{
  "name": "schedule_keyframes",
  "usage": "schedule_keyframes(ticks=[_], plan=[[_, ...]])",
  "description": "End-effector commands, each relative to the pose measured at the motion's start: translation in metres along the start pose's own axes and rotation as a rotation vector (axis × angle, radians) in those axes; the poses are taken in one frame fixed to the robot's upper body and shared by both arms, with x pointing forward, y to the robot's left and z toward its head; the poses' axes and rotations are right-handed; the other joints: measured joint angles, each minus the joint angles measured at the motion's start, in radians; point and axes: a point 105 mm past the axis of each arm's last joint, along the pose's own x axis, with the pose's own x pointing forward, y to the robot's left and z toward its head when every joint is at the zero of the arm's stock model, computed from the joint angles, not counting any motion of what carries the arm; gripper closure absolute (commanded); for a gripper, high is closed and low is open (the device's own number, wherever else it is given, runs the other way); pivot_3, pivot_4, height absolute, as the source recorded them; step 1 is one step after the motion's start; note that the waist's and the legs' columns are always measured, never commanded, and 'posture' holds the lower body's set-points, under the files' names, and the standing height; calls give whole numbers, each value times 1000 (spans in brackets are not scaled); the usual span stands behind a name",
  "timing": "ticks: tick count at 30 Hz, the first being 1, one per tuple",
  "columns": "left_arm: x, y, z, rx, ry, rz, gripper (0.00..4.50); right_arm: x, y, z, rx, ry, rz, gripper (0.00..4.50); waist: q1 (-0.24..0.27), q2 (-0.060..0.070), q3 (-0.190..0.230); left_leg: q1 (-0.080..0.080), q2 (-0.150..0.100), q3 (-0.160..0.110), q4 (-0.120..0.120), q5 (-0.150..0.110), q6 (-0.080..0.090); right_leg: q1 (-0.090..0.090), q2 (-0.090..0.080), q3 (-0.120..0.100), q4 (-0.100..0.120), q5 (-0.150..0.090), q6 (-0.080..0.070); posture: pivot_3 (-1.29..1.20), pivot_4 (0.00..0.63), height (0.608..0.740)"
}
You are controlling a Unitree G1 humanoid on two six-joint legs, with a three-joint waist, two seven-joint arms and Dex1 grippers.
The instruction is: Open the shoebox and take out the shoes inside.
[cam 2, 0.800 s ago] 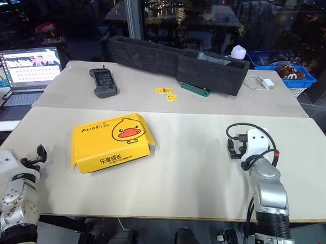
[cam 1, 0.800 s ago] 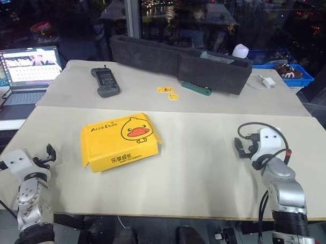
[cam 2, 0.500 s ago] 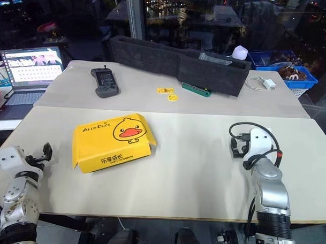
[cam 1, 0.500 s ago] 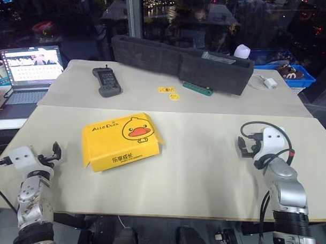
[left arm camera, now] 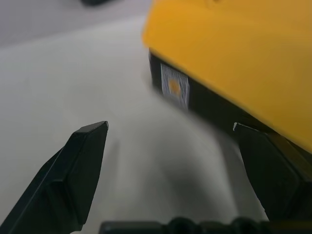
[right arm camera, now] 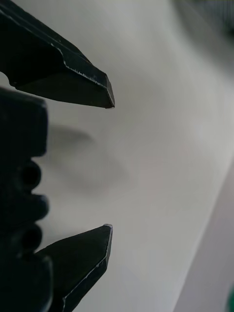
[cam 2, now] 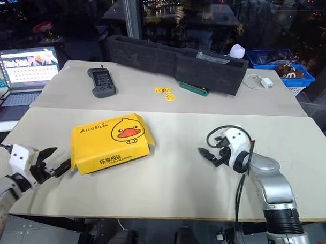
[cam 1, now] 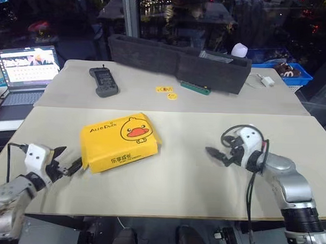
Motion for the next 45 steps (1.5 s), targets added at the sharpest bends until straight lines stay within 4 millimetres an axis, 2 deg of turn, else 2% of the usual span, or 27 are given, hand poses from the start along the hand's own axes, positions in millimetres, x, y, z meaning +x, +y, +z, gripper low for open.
schedule_keyframes(ticks=[1, 3, 4, 7, 10, 14, 17, 20, 24, 27, 29, 32, 34, 38, 42, 45], plan=[[-5, 3, 12, 20, -33, -4, 40, 16, 9, 20, -24, -53, 53, 0, 1, 0, 0, 0, 0, 0, 0, 0, 0, 0, 0, 0, 0, -1, -2, 0, 150, 715], [-5, 4, 11, 19, -33, 2, 40, 23, 11, 22, -26, -59, 54, 0, 1, 0, 0, 0, 0, 0, 0, 0, 0, 0, 0, 0, 0, 0, -2, 0, 150, 715], [-4, 4, 11, 17, -35, 4, 11, 26, 11, 22, -30, -59, 55, 250, 3, 0, 0, 0, 0, 0, 0, 0, 0, 0, 0, 0, 0, 0, -2, 0, 150, 715], [-5, 2, 11, 6, -47, 6, 711, 33, 13, 27, -34, -80, 52, 989, 5, 0, 0, 0, 0, 0, 0, 0, 0, 0, 0, 0, 0, 0, -2, 0, 150, 715], [-6, 2, 10, 3, -50, 9, 1902, 35, 14, 28, -36, -83, 54, 2126, 4, 0, 0, -1, 0, 0, 0, 0, 0, -1, 0, 0, 0, 2, 3, 0, 150, 715], [-6, 3, 9, 2, -50, 14, 3271, 38, 14, 27, -39, -82, 46, 3396, 4, 0, 0, -1, 0, 0, -1, 0, 0, -1, 0, 0, 0, 2, 4, 0, 150, 715], [-4, 4, 5, 0, -42, 23, 4402, 51, 18, 28, -55, -80, 61, 4449, 2, 0, 0, -1, 0, 0, -1, 0, 0, -1, 0, 0, 0, 2, 3, 0, 150, 715], [3, 2, 0, 10, -17, 17, 4468, 69, 28, 29, -83, -70, 96, 4491, -3, 0, 0, 1, 0, 0, -1, 0, 0, -1, 0, 0, 1, 3, 2, 0, 150, 715], [15, -2, -1, 32, 3, -7, 4468, 95, 51, 35, -122, -65, 193, 4491, -3, 0, 0, 1, 0, 0, -1, 0, 0, -1, 1, 0, 2, 3, 2, 0, 150, 715], [31, -11, 1, 66, 5, -60, 4468, 113, 76, 46, -176, -81, 302, 4491, -2, 0, 0, 0, 0, 0, -1, 0, 0, -1, 1, 0, 2, 3, 3, 0, 150, 715], [40, -18, 6, 82, -7, -94, 4468, 119, 89, 49, -214, -81, 362, 4491, 1, 0, 0, -1, 0, -1, -1, 0, 0, -1, 1, -1, 2, 3, 3, 0, 150, 715], [51, -31, 13, 116, -24, -152, 4468, 118, 98, 52, -246, -87, 408, 4491, 6, 0, 0, -1, 0, -1, -1, 0, 0, -1, 1, -1, 2, 3, 3, 0, 150, 715], [57, -40, 18, 134, -37, -194, 4468, 116, 96, 55, -252, -98, 403, 4491, 8, 0, 1, -1, 0, -1, -1, 0, 0, -1, 0, -1, 2, 3, 3, 0, 150, 715], [76, -66, 29, 168, -66, -310, 4468, 100, 74, 57, -238, -106, 317, 4491, 17, 0, 1, -1, 0, -1, -1, 0, 0, -1, 0, -2, 2, 3, 3, 0, 150, 715], [100, -87, 37, 189, -89, -408, 4468, 78, 55, 47, -210, -77, 233, 4491, 25, 0, 1, -1, 0, -1, 0, 0, 0, -1, 0, -2, 2, 3, 4, 0, 150, 715], [113, -99, 39, 206, -94, -469, 4468, 64, 50, 38, -198, -46, 199, 4491, 27, 0, 1, -1, 0, -1, 0, 0, 0, -1, 1, -2, 2, 3, 4, 0, 150, 715]])
